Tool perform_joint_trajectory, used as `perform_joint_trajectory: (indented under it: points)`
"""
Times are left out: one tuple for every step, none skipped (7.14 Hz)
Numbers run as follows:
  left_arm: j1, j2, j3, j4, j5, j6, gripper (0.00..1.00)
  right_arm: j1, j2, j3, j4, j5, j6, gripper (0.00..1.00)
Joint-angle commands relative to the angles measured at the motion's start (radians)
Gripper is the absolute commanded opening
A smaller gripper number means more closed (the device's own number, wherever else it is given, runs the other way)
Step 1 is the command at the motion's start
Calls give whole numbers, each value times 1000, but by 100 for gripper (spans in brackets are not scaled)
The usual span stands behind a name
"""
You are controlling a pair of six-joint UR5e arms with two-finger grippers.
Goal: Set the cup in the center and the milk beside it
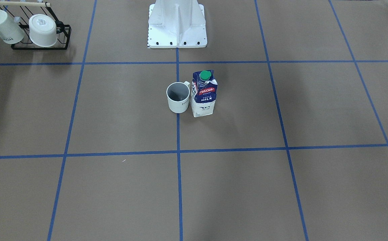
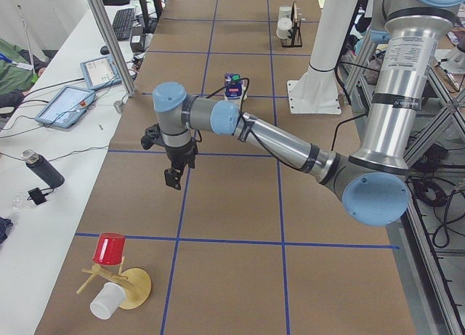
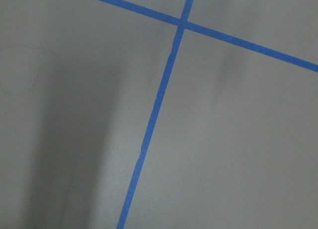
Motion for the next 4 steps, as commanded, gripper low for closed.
perform_joint_trajectory:
  points:
    - [-39,92,133,-123,-10,52,98,0,1,1,2,0,-1,100]
    - [-41,156,131,-203,-15,49,98,0,1,1,2,0,-1,100]
    - [-44,170,112,-217,-41,35,98,0,1,1,2,2,-1,100]
    - [-65,172,112,-217,-59,34,98,0,1,1,2,2,-1,100]
